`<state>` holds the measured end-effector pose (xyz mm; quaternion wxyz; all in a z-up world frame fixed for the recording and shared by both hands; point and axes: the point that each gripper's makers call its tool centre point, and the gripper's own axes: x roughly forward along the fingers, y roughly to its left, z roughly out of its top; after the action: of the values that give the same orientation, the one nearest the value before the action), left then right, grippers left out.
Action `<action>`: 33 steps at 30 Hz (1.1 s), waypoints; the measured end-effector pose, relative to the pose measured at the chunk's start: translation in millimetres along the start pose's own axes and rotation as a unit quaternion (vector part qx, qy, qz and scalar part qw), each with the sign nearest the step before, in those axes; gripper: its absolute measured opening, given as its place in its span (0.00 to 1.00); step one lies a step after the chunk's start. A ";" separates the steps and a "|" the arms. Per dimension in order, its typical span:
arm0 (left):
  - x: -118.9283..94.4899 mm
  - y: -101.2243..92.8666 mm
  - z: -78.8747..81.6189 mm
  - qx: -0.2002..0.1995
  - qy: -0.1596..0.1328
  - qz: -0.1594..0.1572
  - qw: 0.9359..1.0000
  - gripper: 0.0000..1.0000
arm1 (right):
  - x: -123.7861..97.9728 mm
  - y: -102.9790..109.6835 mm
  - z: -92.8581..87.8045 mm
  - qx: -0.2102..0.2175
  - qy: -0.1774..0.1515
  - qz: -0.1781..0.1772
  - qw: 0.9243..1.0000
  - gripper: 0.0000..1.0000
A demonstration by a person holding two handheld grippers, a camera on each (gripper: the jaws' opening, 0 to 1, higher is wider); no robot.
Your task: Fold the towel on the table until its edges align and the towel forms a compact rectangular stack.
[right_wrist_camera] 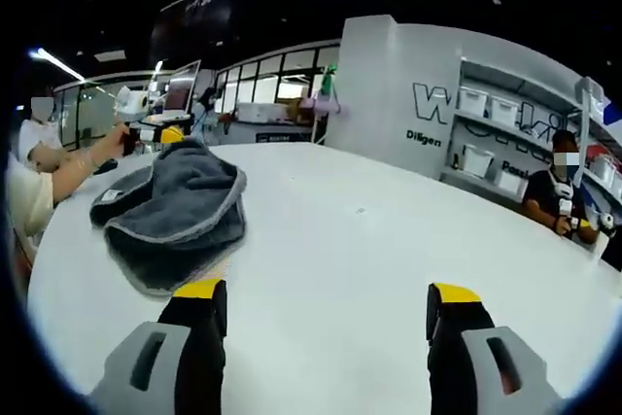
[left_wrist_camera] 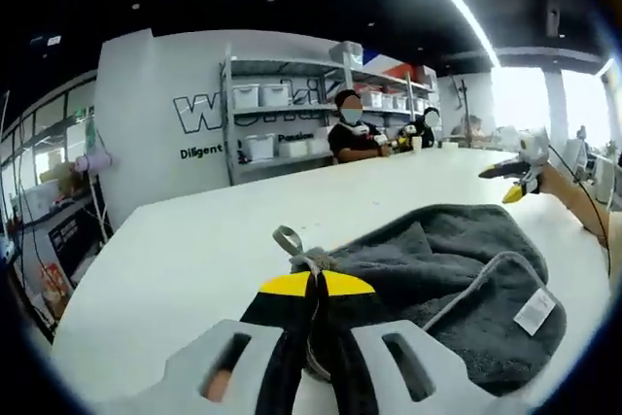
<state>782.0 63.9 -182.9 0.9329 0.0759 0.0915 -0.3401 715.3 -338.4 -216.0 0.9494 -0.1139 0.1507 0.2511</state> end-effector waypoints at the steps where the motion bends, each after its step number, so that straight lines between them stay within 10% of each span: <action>1: 1.1 -1.4 -3.8 0.001 0.005 -0.001 1.000 0.02 | 0.2 0.0 -1.0 0.001 0.002 0.000 1.000 0.84; 14: -4.2 26.0 -30.8 0.015 0.012 0.075 0.997 0.02 | 8.3 9.6 -10.8 0.005 0.014 0.013 1.000 0.81; 33: 2.3 35.2 -49.8 0.009 0.002 0.100 0.995 0.03 | 5.9 12.5 -7.3 0.007 0.009 0.016 1.000 0.80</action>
<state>800.7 99.3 -229.0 0.9612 0.0937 0.0822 -0.2461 712.1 -327.4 -226.6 0.9447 -0.1072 0.1631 0.2637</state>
